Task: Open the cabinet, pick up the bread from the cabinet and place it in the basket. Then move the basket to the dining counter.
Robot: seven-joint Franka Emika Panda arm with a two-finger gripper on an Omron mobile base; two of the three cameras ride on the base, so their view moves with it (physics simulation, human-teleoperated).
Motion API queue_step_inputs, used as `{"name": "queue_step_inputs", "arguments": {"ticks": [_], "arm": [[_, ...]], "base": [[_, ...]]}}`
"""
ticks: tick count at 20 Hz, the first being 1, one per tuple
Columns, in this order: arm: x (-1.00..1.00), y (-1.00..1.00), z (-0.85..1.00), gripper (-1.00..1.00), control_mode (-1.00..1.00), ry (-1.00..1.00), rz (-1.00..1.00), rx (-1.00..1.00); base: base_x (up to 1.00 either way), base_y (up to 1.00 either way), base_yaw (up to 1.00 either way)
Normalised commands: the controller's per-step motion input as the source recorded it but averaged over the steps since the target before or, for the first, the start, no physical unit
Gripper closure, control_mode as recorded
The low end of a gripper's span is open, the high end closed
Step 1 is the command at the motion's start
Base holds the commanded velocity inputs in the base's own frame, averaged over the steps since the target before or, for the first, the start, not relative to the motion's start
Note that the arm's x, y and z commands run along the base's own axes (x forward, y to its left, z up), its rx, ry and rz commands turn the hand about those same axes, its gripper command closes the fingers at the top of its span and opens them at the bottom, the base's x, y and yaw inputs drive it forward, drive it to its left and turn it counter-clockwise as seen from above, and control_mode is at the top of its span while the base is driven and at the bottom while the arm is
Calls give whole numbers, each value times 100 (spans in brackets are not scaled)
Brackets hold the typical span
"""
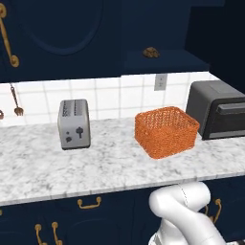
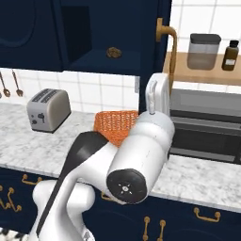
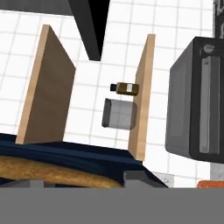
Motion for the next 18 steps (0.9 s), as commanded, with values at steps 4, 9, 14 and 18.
{"name": "queue_step_inputs", "arguments": {"ticks": [4, 9, 14, 18], "arm": [[-64, -100, 23, 100, -100, 0, 14, 28], [-99, -97, 3, 100, -100, -1, 16, 18], [10, -100, -6, -100, -100, -1, 5, 25], [24, -100, -6, -100, -100, -4, 0, 24]], "base": [[0, 0, 0], [0, 0, 0], [0, 0, 0], [0, 0, 0]]}}
